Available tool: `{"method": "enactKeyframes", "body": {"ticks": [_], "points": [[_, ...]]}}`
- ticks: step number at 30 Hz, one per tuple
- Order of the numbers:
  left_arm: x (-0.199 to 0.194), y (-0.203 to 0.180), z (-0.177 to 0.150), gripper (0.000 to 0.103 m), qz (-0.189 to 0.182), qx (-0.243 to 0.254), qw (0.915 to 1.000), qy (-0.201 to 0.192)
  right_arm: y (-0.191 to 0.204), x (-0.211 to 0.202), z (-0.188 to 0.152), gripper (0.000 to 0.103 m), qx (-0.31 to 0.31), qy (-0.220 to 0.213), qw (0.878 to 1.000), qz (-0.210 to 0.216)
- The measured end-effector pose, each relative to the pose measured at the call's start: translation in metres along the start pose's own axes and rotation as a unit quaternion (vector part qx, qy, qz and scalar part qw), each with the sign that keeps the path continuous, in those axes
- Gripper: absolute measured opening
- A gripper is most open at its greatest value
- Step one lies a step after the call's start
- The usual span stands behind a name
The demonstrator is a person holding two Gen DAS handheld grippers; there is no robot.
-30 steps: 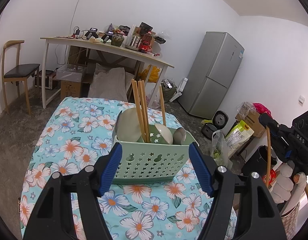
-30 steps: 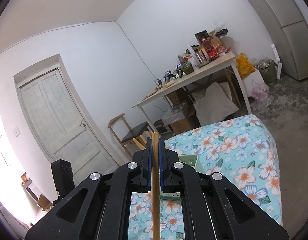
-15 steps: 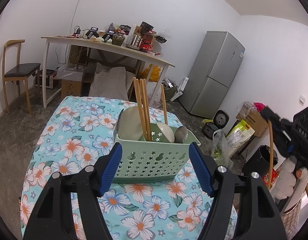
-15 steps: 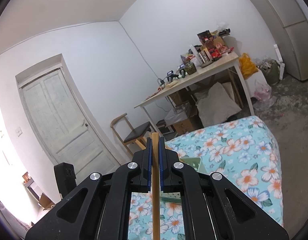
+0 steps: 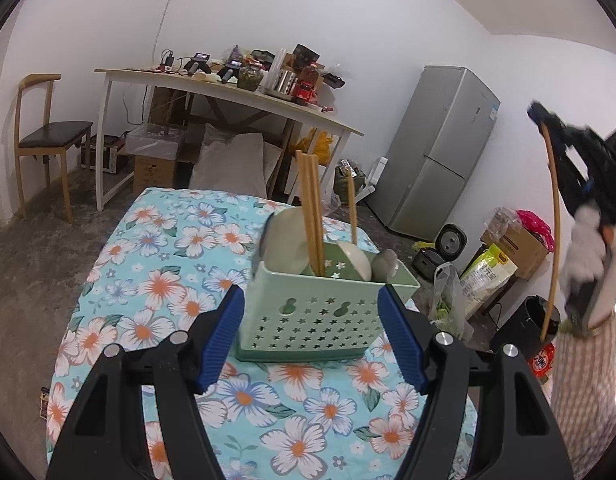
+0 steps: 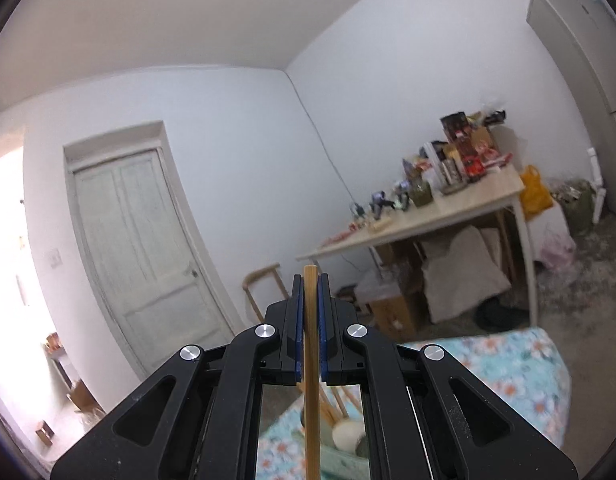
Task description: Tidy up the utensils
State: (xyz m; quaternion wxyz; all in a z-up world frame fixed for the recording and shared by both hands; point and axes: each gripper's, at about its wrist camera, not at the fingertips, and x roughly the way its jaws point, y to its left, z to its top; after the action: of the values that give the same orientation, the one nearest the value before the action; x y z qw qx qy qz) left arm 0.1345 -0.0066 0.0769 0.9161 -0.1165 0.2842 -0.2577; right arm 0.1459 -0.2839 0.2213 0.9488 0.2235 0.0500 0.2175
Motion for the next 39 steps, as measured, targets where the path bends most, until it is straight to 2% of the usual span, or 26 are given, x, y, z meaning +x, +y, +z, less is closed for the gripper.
{"method": "enactKeyframes", "body": {"ticks": [6, 15, 20, 30, 36, 39], "points": [[0.000, 0.020, -0.001, 0.067, 0.012, -0.015, 0.9998, 0.000, -0.017, 0.043, 0.011, 0.004, 0.008, -0.021, 1.000, 0.013], [0.004, 0.049, 0.000, 0.067, 0.037, -0.032, 0.9988, 0.003, -0.044, 0.104, -0.001, 0.004, 0.004, -0.012, 1.000, 0.006], [0.006, 0.062, 0.001, 0.067, 0.049, -0.041, 0.9980, 0.004, -0.055, 0.132, -0.019, 0.004, -0.018, 0.012, 1.000, -0.005], [0.010, 0.066, 0.001, 0.067, 0.050, -0.044, 0.9977, 0.006, -0.065, 0.133, -0.052, 0.006, -0.053, 0.065, 0.996, -0.025], [0.006, 0.056, 0.001, 0.067, 0.042, -0.039, 0.9984, 0.003, -0.062, 0.122, -0.055, 0.007, -0.056, 0.071, 0.995, -0.040], [0.001, 0.050, 0.003, 0.067, 0.038, -0.035, 0.9987, -0.002, -0.058, 0.110, -0.052, 0.012, -0.055, 0.065, 0.995, -0.048]]}}
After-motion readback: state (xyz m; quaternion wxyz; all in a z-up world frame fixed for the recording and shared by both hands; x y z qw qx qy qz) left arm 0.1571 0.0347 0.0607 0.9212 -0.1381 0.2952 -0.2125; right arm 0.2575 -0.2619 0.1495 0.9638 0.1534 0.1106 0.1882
